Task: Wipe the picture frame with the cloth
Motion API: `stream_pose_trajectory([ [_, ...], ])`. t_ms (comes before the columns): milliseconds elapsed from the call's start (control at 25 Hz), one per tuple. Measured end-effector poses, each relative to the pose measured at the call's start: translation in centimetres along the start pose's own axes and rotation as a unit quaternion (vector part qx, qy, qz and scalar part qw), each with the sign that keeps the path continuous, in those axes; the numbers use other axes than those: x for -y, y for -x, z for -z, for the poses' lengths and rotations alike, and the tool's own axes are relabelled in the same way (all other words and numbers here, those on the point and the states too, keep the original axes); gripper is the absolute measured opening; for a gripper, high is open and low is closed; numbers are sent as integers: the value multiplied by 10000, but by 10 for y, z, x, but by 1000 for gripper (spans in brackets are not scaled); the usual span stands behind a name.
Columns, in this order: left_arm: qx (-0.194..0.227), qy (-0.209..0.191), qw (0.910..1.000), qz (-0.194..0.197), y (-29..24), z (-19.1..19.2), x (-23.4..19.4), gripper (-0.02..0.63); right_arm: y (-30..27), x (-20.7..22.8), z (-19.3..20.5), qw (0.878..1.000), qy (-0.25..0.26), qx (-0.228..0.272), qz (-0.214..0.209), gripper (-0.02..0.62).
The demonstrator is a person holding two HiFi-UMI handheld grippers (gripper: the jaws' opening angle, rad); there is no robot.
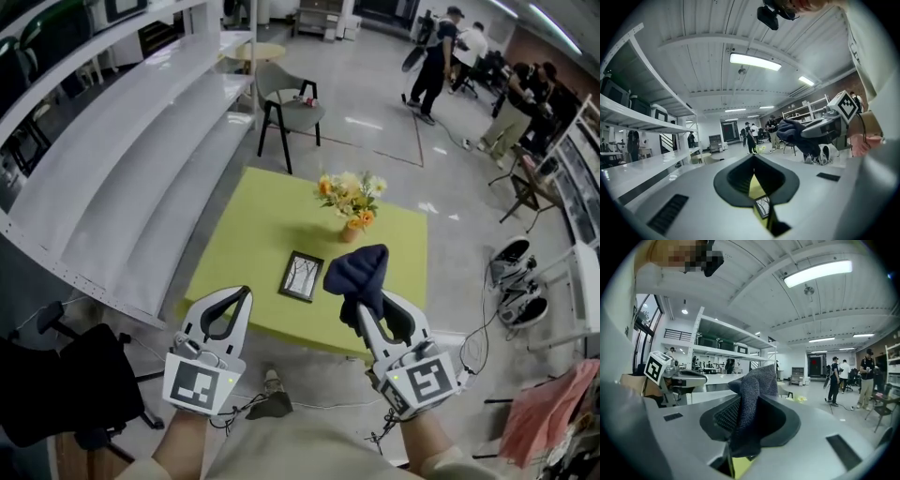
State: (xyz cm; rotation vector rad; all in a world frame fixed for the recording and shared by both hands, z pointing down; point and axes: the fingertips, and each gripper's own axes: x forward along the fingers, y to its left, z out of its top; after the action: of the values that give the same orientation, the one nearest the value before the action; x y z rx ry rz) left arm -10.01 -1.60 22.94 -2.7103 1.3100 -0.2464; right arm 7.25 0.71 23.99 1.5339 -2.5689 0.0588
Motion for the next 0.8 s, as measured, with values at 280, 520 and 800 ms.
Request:
stream_pose_trajectory([
  [280,-161,4,9992,369,-41,24,-46,8,-61,11,7,9994,-221,-234,154,109],
  [520,-225,34,9981,580,-73,42,-56,7,-92,18,23,9982,-189,-559,91,110],
  [800,-484,186,9966,641,-105,71,-62,8,-141,27,49,9957,-403,-774,-299,114],
])
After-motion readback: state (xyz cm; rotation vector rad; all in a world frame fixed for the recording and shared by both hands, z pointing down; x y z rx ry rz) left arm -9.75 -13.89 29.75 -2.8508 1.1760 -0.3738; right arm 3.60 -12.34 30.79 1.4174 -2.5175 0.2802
